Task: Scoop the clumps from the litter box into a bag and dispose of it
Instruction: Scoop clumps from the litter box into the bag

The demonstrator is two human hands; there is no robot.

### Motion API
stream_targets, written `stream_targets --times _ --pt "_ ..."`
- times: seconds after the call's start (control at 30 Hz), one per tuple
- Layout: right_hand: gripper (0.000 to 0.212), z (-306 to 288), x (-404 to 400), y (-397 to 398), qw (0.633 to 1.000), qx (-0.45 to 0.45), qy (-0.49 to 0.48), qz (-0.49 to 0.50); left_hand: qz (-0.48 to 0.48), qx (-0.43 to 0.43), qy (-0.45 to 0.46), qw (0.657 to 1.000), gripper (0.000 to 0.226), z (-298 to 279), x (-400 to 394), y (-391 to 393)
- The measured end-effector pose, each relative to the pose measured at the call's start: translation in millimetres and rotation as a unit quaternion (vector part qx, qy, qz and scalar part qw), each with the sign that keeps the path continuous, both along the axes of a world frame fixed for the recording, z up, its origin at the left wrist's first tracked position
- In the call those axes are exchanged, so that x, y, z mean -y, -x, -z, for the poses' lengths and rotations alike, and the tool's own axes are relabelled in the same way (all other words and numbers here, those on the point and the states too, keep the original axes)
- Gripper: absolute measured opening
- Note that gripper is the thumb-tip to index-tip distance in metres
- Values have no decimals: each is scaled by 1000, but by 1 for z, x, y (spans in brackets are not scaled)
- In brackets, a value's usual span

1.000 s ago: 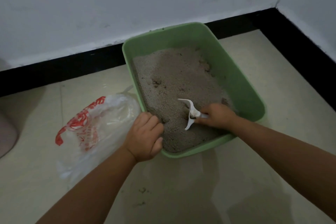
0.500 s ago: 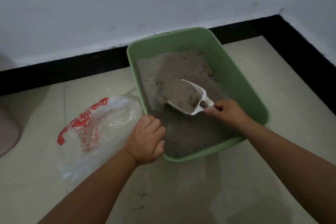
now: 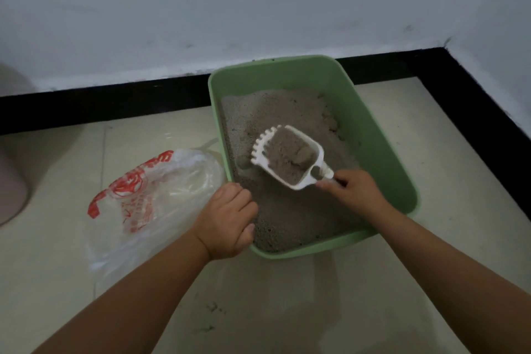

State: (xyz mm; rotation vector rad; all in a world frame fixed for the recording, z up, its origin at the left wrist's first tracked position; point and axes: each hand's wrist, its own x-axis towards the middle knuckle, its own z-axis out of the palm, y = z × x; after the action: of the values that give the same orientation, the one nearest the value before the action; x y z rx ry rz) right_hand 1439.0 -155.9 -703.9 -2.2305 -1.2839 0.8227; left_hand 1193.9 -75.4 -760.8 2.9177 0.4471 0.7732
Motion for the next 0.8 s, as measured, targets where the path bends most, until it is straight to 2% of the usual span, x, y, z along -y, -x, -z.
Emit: stream_targets --times 0.07,0.17,0.27,0.33,0.4,0.47,0.6,0.8 --pt "30 0 0 5 1000 0 7 -9 -3 0 1 1000 18 -1 -1 0" --pt "18 -2 -1 3 998 -26 -27 49 -7 6 1 1000 16 -3 0 0" --pt "27 -3 1 1 999 -13 -13 33 -6 7 3 1000 13 -4 1 0" --pt "21 -3 4 0 999 -17 -15 48 -8 2 3 1000 13 -3 1 0" --pt "24 -3 3 -2 997 -4 -25 73 -11 -3 3 1000 14 -2 1 0" --pt "28 -3 4 -2 998 30 -9 52 -16 -3 1 1000 19 -3 1 1" --pt "26 -2 3 1 998 30 2 53 -22 -3 -7 1000 27 -4 2 1" --pt "30 -4 -1 2 998 40 16 53 -21 -7 -13 1000 23 -5 1 0"
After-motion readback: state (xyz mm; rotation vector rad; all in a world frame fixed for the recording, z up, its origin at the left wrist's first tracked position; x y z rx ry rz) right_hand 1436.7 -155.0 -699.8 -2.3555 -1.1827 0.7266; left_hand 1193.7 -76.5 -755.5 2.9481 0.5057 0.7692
